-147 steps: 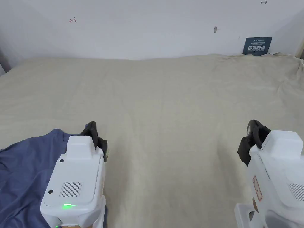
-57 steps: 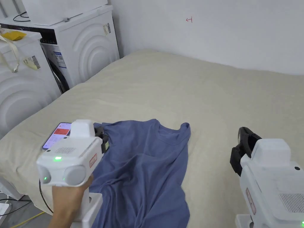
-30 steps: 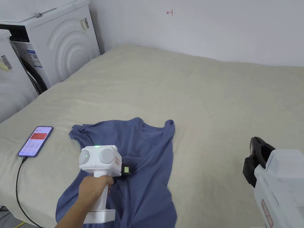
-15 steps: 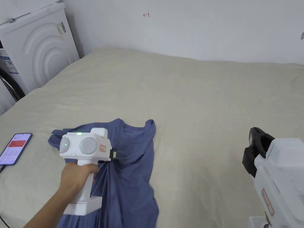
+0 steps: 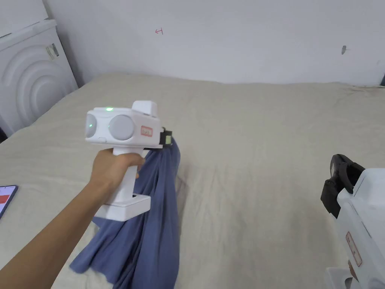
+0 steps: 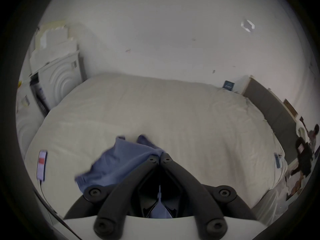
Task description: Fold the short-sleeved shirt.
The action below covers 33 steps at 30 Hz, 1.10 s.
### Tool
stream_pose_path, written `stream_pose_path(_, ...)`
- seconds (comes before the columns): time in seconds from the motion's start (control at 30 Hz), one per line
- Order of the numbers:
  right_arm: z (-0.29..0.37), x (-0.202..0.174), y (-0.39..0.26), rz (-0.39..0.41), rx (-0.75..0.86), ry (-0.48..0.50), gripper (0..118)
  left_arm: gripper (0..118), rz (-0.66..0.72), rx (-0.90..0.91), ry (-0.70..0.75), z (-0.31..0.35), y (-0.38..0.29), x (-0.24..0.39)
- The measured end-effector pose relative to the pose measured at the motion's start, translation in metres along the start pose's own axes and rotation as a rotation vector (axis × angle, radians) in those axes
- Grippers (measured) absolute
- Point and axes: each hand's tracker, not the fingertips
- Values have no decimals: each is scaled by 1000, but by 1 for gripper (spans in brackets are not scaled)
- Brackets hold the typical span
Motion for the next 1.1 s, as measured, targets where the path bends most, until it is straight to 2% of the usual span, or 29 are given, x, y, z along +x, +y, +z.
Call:
stream_pose_path(0.3, 17, 39, 5, 2, 13, -99, 0, 0, -157, 37, -226, -11, 35, 125)
stream_pose_path(0.63, 38, 85, 5, 2, 14, -226, 0, 0, -221, 20, -459, -24, 31, 231)
stream_pose_path(0.73, 42, 95, 2, -1, 7, -254, 0, 0, -293, -16, -450, -37, 13, 249)
stream_pose_path(0.83, 44, 102, -2, -6, -3, -273, 0, 0, -279, -103, -457, -67, -9, 252)
stream_pose_path(0.9, 44, 104, -5, -9, -11, -277, 0, 0, -329, -157, -398, -88, -31, 254)
stream_pose_path(1.1, 43, 105, -14, -9, -33, -275, 0, 0, -350, -308, -320, -137, -82, 247)
